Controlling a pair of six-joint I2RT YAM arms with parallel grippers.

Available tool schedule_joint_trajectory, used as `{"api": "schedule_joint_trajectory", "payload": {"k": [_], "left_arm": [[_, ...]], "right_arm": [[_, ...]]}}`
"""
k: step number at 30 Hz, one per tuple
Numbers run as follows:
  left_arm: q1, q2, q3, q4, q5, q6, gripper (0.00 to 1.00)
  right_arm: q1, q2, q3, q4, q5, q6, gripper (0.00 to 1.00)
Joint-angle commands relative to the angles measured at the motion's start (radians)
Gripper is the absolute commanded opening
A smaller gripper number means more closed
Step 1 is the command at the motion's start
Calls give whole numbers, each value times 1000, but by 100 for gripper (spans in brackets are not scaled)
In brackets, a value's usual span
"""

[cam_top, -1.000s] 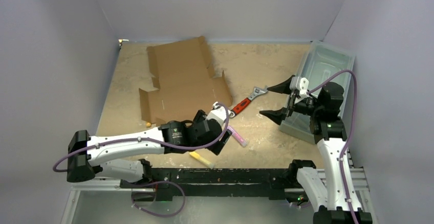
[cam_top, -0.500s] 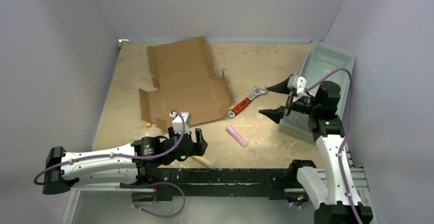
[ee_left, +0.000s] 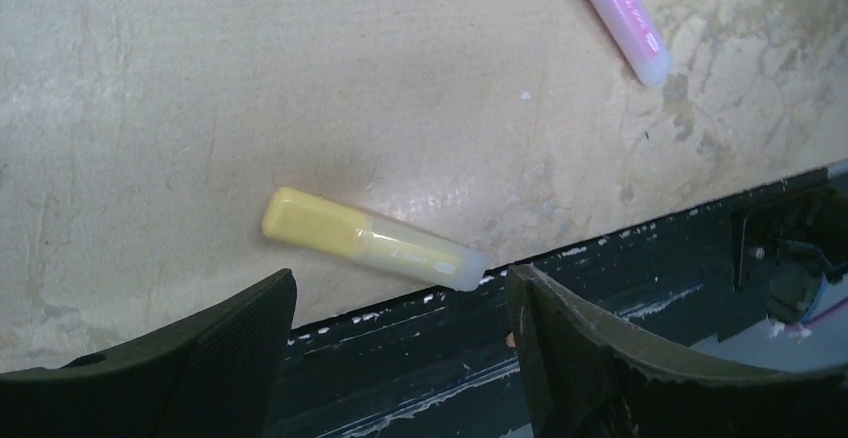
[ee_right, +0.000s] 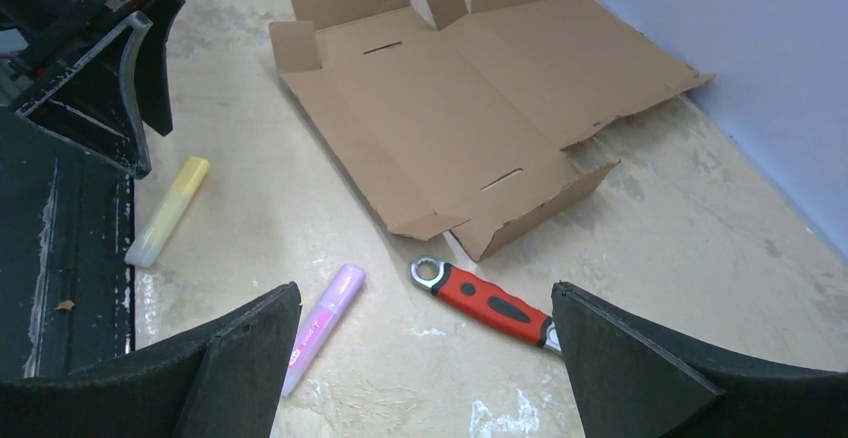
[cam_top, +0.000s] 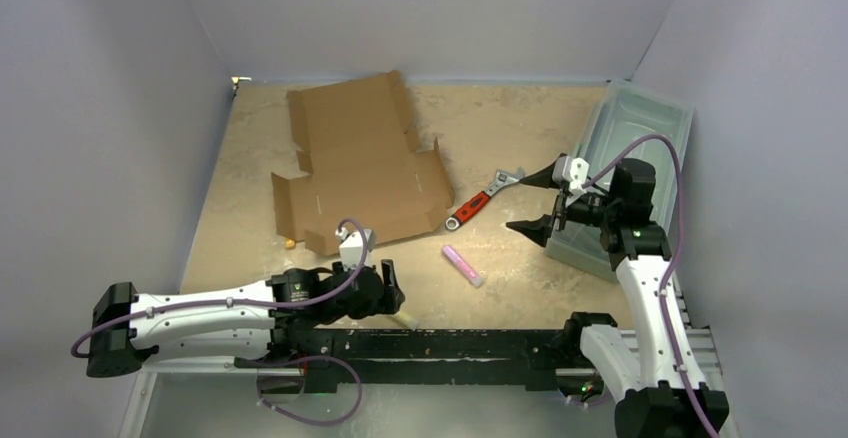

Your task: Fold the paper box

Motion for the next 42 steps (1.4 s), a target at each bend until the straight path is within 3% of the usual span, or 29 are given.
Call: {"api": "schedule_joint_trajectory", "payload": {"k": [1, 6, 9, 11, 15, 18, 22, 24, 27, 30, 32, 37, 42], "left_arm": [[1, 47, 34, -78, -64, -237, 76], [1, 156, 21, -19, -143, -412, 77], [1, 242, 33, 66, -157, -364, 77], [1, 293, 84, 69, -144, -316, 76], [2, 346, 256, -116, -137, -333, 76], [2, 348, 334, -259, -133, -431, 75], [2, 294, 302, -241, -112, -558, 74], [2, 271, 270, -225, -116, -585, 73], [2, 274, 259, -259, -149, -588, 72], [2, 296, 263, -292, -187, -514, 71], [2, 315, 263, -294, -205, -460, 71], [1, 357, 286, -184, -211, -307, 66], [1, 364, 297, -79, -129, -120, 62]], "right_arm": [[-3, -35, 11, 33, 29, 33, 99], [-3, -50, 14, 70, 47, 103, 99], [-3, -12, 49, -3, 33, 64, 99], [-3, 35, 86, -138, -14, -93, 99], [-6, 133, 132, -370, -91, -361, 99], [-30, 183, 141, -406, -127, -404, 99], [-49, 195, 150, -445, -87, -453, 99], [-49, 175, 154, -432, -38, -426, 99], [-44, 126, 135, -260, 20, -228, 99], [-14, 56, 87, -100, 99, -31, 99], [33, 8, 75, -39, 159, 18, 99], [78, 10, 67, -32, 172, 8, 99], [68, 58, 68, -88, 135, -79, 99]]}}
